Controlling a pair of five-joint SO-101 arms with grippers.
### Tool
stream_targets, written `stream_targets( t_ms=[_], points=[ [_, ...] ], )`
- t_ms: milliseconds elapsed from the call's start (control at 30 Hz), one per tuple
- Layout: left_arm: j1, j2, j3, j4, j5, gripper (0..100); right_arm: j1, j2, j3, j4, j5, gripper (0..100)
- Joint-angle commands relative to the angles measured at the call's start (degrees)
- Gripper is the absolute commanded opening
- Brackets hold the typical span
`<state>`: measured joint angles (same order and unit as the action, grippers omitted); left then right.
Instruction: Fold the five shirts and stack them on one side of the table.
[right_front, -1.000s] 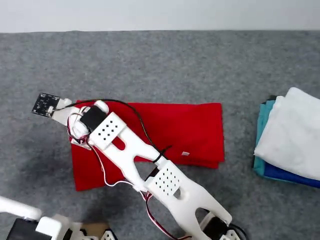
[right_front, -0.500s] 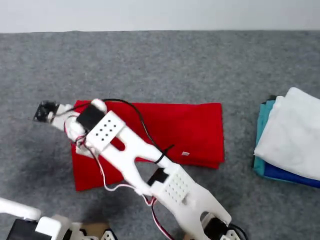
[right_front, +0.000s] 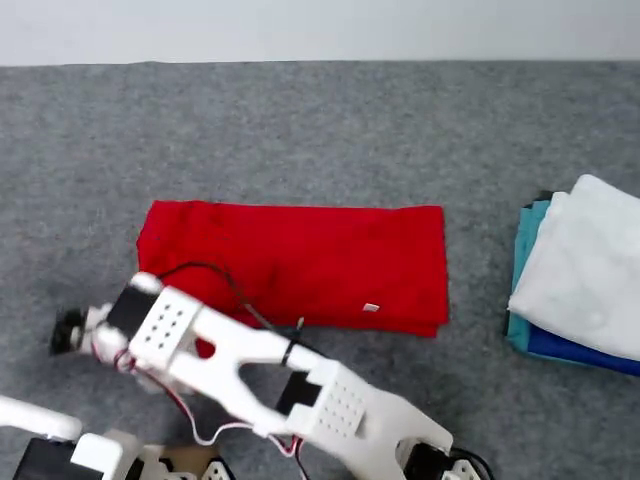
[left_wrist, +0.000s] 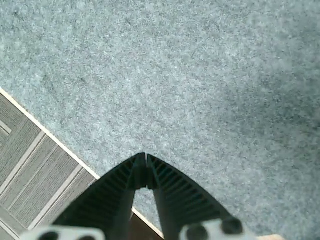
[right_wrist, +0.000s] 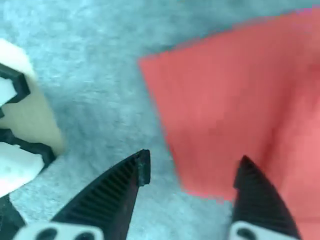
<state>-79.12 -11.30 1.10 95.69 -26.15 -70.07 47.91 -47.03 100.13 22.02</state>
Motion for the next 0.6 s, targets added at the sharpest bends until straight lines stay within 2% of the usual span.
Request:
stream_targets(
  t_ms=[0,267,367,567],
  points=[
    [-0.44,-2.55,-0.22,-0.7,-0.62,1,-1.01,1.8,-0.35,-2.33,0.7,30.7],
    [-1.76,-2.55,-0.22,-0.79,-0.62,1,2.68,6.73,-0.44,-5.93,0.88,30.7],
    [-1.93,-2.55,-0.22,-0.62,-0.62,1,3.91,7.96,-0.44,-5.76,3.52,29.6],
    [-1.93,-2.55,-0.22,-0.62,-0.62,1,4.44,8.48,-0.44,-5.85,8.26,10.6]
  ],
)
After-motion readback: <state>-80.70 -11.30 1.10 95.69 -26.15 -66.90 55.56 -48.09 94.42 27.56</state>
